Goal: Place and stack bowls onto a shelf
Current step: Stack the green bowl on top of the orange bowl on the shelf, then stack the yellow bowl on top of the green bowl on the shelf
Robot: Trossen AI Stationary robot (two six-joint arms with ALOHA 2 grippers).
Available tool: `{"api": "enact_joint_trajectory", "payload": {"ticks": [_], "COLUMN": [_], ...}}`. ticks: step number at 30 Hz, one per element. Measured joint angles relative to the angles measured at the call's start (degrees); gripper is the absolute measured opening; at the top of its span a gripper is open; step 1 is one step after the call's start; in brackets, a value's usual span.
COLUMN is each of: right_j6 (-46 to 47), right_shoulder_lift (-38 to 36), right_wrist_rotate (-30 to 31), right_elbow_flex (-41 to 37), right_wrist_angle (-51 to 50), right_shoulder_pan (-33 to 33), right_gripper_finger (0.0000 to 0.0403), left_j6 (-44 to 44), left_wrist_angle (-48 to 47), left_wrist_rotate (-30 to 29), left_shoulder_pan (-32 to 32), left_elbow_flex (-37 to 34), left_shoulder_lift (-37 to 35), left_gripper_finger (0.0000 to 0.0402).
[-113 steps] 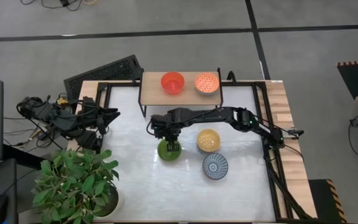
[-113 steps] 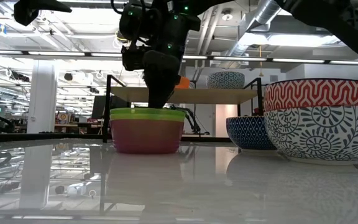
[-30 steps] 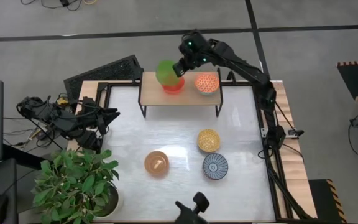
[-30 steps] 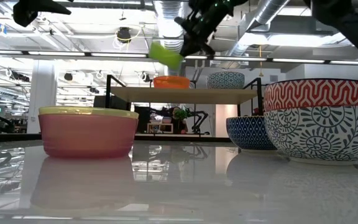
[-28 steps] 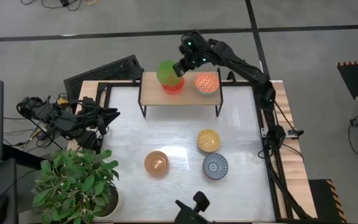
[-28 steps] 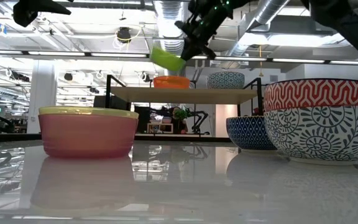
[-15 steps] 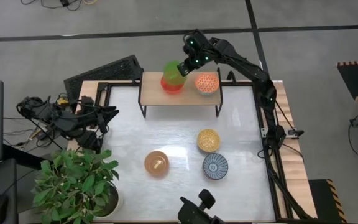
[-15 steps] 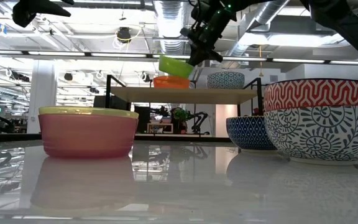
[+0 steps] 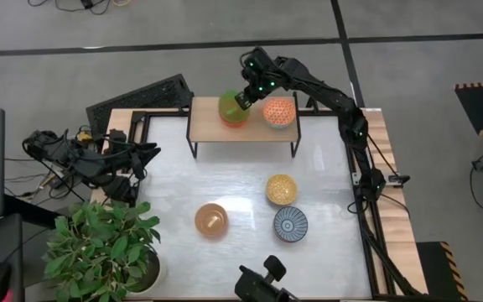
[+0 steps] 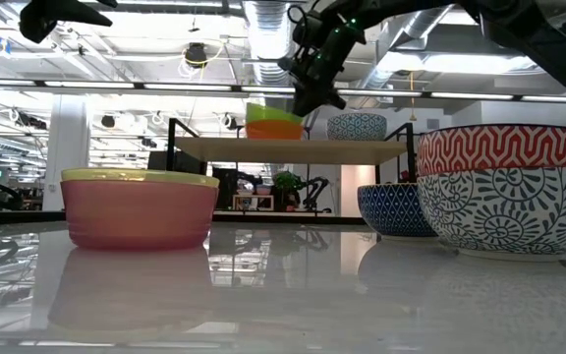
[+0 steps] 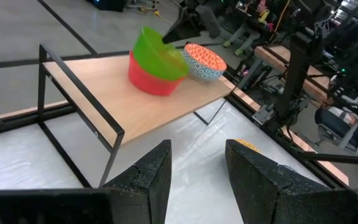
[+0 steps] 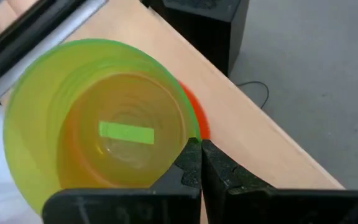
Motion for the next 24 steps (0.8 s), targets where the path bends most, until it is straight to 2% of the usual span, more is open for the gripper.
{"api": "enact_joint_trajectory", "payload": {"ticks": [5,8,16,24], "right_j6": [0.0,0.2,0.1,0.1], "right_shoulder_lift": [0.0,0.0,-0.7,-6.0], "right_wrist_rotate": [0.6,0.4,0.1,0.1], "right_elbow_flex": [0.0,0.0,1.4,1.4], "right_wrist_angle": [0.4,0.4,1.1,0.9], "right_shoulder_pan": [0.3,0.3,0.7,3.7], "right_gripper_finger": [0.0073,0.0091,0.01,0.0101], "left_j6": [0.0,0.0,0.0,0.0], "left_wrist_angle": [0.0,0.0,0.0,0.1], "left_wrist_rotate": [0.0,0.0,0.1,0.1], "left_shoulder_pan": [0.0,0.0,0.0,0.0], "left_elbow_flex": [0.0,0.0,0.0,0.0], "left_shoulder_lift": [0.0,0.0,0.0,0.0], "left_gripper_finger": [0.0135,0.0135,0.0135,0.0135]}}
